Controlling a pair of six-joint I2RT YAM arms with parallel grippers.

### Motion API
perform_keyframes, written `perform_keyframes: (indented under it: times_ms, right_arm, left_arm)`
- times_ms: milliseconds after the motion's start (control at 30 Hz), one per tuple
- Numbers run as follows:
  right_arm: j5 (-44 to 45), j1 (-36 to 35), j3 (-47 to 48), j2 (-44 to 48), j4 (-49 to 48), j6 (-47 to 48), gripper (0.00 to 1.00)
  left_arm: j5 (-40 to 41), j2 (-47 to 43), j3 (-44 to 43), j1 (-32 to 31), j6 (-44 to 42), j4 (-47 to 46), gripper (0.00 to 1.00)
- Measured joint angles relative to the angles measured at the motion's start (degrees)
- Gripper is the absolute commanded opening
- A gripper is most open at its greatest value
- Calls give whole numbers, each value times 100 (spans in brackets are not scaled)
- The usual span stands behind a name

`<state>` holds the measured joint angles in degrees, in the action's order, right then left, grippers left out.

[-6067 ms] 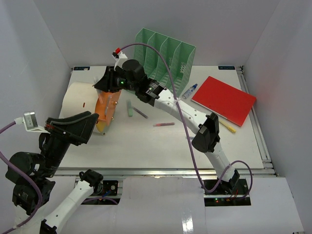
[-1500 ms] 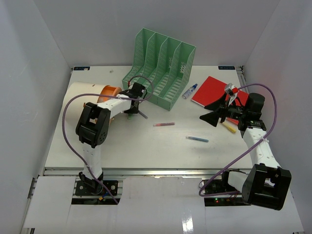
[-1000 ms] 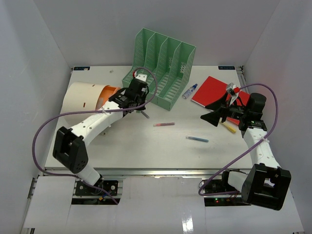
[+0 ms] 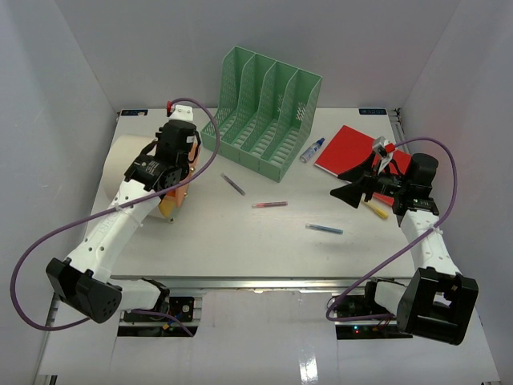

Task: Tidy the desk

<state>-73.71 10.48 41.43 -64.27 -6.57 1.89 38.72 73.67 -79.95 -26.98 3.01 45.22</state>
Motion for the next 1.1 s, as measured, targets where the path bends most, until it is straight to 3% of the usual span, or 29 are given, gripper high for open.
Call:
perform_keyframes:
  times_ms: [67,200,467,667,867,967,1100]
  right_arm:
    - [0,0,0,0,0,0,87]
    - [0,2,0,-10,0,2,87]
    - [39,45,-3,-59,9,60,87]
    - [595,171,250,-179,904,873,84]
    - [2460,121,1077,-730,2345,1925,84]
    - [3504,29,1377,-1030,2939,2490,86]
    - [4468,-52,1640,-1506,3509,3325,80]
  left_arm:
    - [6,15,61,0,36,40,58]
    - [-41,2,80,0,194,118,73]
    - [-412,-109,-80,20,455,266,79]
    - [-1836,-813,-102,24,850,137,97]
    - [-3869,-2338,854,24,1273,-689,98]
    - [-4542,-2791,1367,17,1471,-971,98]
    - [-5154,-3156,2027,17,1718,-1117,98]
